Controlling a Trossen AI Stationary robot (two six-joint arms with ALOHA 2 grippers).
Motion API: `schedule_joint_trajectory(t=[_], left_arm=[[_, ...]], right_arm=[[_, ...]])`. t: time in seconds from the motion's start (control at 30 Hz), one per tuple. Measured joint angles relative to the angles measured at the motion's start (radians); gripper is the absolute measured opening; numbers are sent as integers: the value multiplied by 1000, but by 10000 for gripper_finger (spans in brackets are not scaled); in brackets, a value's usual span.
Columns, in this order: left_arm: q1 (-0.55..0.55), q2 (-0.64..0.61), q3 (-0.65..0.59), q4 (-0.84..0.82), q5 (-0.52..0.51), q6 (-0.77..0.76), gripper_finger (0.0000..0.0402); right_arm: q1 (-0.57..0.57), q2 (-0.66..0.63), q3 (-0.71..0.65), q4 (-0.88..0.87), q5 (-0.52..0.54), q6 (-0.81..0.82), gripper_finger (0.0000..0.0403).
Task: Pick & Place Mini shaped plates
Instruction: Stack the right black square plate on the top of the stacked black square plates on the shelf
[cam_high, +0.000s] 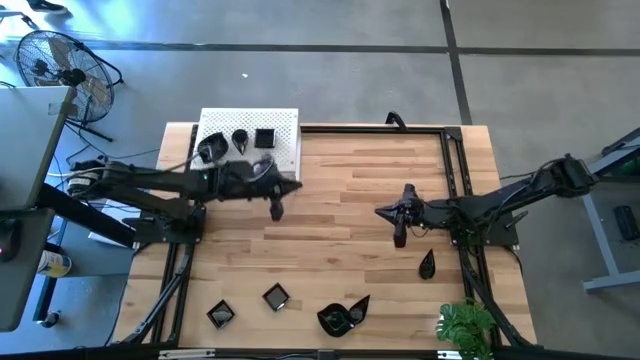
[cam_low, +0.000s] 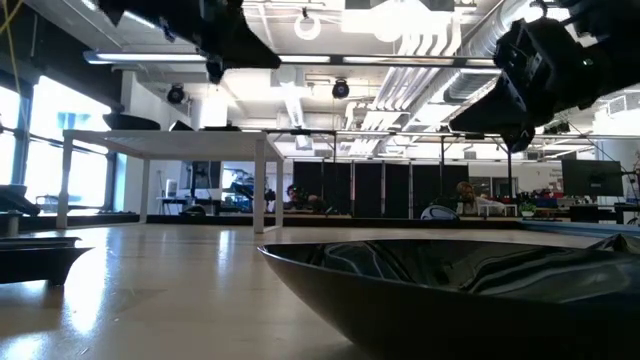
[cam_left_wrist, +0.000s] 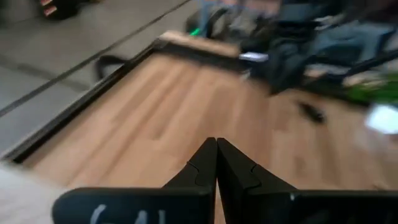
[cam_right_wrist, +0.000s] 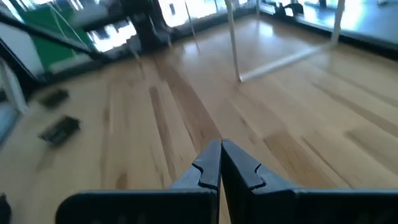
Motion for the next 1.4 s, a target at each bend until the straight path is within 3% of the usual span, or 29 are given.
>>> schedule_joint_trajectory(t=[0.13, 0.23, 0.47, 0.63, 1.0, 1.4], left_arm=[[-75, 0, -121, 167, 48, 24, 0], [-117, 0, -153, 140, 77, 24, 0], [-227, 26, -154, 46, 214, 24, 0], [-324, 65, -140, 3, 185, -53, 8], [-497, 247, 25, -247, 206, -187, 81], [-553, 485, 157, -331, 237, -179, 88]], right_arm=[[0, 0, 118, -263, 8, 45, 0], [0, 0, 170, -380, 25, 72, 0], [0, 0, 131, -310, 51, 87, 0], [0, 0, 90, -241, 47, 77, 0], [0, 0, 68, -227, 48, 49, 1], [6, 0, 68, -227, -5, -3, 1]])
